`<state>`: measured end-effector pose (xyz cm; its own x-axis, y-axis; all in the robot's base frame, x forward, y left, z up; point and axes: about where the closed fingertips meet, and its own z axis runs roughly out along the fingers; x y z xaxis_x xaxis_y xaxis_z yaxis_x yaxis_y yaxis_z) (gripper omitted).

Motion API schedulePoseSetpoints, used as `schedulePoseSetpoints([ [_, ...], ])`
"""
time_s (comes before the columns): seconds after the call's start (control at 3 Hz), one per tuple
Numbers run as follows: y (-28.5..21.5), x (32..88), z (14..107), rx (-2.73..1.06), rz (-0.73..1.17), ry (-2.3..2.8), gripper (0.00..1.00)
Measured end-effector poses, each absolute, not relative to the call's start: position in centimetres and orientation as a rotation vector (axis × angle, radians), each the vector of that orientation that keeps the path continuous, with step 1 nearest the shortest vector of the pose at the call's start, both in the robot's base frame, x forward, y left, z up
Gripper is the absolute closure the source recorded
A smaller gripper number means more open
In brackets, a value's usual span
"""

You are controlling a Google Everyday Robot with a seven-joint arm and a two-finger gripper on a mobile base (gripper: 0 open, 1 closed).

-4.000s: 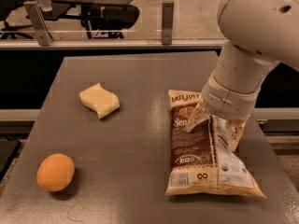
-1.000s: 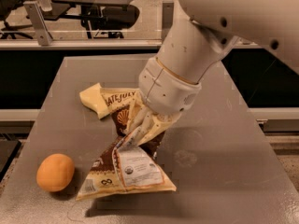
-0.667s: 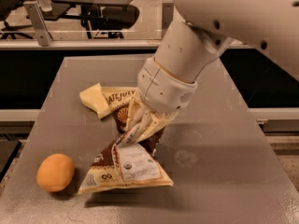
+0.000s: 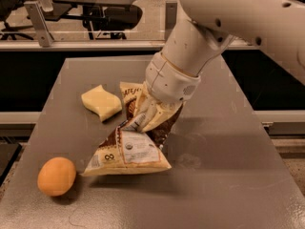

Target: Move brown chip bag near sponge

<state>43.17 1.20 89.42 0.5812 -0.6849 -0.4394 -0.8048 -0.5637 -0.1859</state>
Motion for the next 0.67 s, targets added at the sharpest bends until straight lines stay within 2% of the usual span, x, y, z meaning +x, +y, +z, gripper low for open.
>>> schedulePoseSetpoints([
  [0.67, 0.3, 46.5, 90.0, -2.309, 0.460, 1.311, 0.12],
])
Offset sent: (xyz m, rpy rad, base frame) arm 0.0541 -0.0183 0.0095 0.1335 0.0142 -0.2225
